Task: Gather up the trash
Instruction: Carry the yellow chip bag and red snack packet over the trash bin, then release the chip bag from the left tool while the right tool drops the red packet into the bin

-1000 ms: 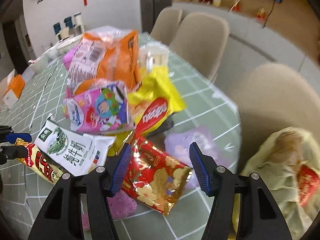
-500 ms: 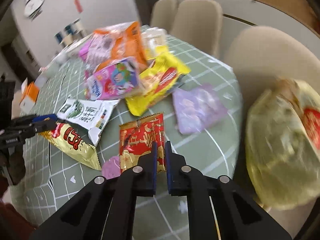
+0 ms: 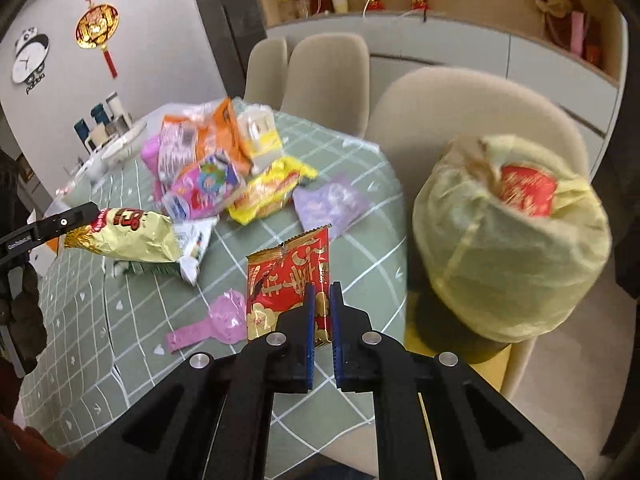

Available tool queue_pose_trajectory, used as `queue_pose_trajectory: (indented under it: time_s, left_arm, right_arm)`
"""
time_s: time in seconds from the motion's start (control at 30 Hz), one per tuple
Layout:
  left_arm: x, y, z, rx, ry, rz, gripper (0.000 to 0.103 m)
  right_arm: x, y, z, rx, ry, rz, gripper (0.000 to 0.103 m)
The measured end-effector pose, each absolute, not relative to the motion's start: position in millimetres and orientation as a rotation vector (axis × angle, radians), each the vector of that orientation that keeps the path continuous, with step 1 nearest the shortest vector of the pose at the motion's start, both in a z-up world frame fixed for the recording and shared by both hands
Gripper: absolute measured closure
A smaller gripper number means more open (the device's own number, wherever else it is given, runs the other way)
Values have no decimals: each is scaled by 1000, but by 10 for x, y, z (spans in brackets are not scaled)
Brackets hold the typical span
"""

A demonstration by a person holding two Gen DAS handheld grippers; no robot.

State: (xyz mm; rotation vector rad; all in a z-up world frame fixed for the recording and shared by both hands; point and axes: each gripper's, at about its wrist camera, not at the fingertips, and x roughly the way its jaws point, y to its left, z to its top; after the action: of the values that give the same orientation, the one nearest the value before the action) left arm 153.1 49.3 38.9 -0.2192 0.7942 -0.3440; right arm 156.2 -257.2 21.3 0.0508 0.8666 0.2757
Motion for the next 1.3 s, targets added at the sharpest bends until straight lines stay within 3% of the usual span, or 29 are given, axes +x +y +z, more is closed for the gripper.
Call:
queue_pose_trajectory:
  time_s: [0.4, 0.6, 0.87, 1.3]
  left_arm:
    - [1642, -185, 1237, -182, 642, -362, 67]
    - [1933, -814, 1393, -162, 608, -453, 67]
    - [2563, -1803, 1142, -228, 703, -626, 67]
    - [3282, -3315, 130, -43, 965, -701, 67]
  right_arm:
    - [1311, -3150, 928, 75, 698, 225, 94]
    - [1260, -3626, 1063, 74, 682, 167, 94]
    - [1174, -4436, 1139, 67, 677, 18, 94]
    - [1268, -5173, 547, 179, 765, -119, 94]
